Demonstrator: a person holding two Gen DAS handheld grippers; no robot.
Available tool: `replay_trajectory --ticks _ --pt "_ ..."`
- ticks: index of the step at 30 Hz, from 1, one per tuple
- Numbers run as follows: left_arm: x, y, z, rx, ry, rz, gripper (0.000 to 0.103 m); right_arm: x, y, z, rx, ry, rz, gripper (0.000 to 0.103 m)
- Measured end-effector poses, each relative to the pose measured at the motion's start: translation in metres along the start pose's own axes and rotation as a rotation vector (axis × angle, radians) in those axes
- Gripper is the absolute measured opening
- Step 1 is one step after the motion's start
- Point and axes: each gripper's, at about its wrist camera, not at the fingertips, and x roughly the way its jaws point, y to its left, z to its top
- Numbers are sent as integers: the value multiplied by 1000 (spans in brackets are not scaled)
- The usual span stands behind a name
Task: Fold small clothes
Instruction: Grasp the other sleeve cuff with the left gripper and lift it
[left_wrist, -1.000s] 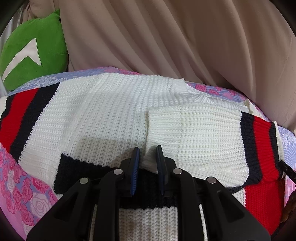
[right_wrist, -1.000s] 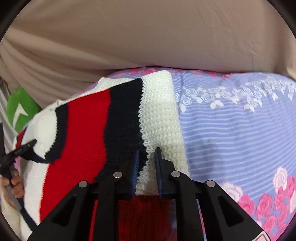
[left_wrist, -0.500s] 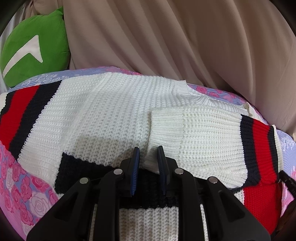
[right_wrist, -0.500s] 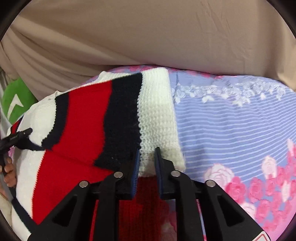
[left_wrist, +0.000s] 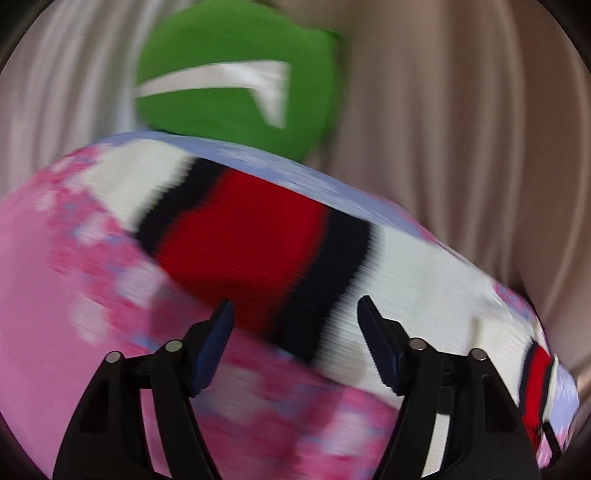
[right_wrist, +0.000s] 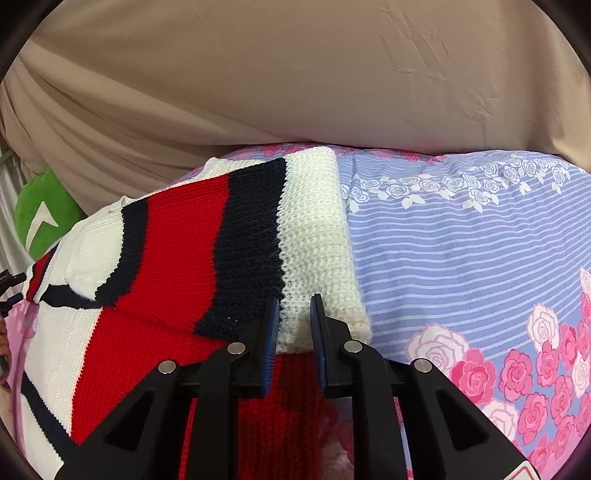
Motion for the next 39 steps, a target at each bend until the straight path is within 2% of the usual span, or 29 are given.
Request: replay_trajectory --ticks 2,4,8,9,11,12,13,14,15,18,20,22,25,27,28,30,32,33,34,35,37,39 --pt "4 55 29 -105 -4 67 70 0 1 0 -2 0 0 15" --pt "12 98 50 -211 8 100 70 0 1 0 -3 0 3 16" --pt "36 167 74 -409 46 92 70 0 1 -1 -2 -2 10 18" --pt "41 176 76 -439 49 72 69 0 2 -1 -2 -3 10 19" --pt "48 182 77 -452 50 52 61 1 3 -1 -5 -2 8 20" --pt "49 179 78 -430 39 59 47 0 3 -1 -6 -1 8 20" --pt "53 173 81 -403 47 49 19 0 3 -1 -6 -1 8 20" --pt "57 166 82 -385 62 48 7 0 2 0 -6 -1 8 20" --pt "53 158 83 -372 50 65 5 0 2 0 -7 -1 9 20" --pt "20 109 94 -261 -80 53 4 -1 2 0 -9 0 7 20" --pt "-15 51 97 -141 -146 -15 4 -1 2 0 -11 0 4 20" --pt "-50 -20 90 3 -186 -122 4 -1 1 1 -12 1 4 20" --pt "-99 -134 51 235 -228 -257 4 -1 2 1 -10 0 7 21" --pt "-113 -204 13 355 -192 -351 4 0 2 0 -10 0 11 22" --pt "-112 -241 -11 416 -147 -391 5 -1 2 0 -9 -2 18 23" --pt "-94 -305 -69 519 -45 -415 8 -2 3 0 -12 -5 35 32" --pt "-68 -345 -121 598 43 -409 21 -3 4 0 -20 -10 49 38" --pt "-51 -359 -151 635 89 -389 39 -3 5 0 -21 -12 54 41" --pt "-36 -364 -173 656 128 -379 47 -4 5 0 -22 -15 60 42" --pt "-27 -367 -196 675 163 -374 47 -4 5 0 -20 -17 67 44" --pt "-13 -361 -218 706 195 -364 47 -6 3 0 -12 -22 81 45" --pt "-24 -345 -222 719 150 -371 50 -8 1 -1 -5 -27 91 46"
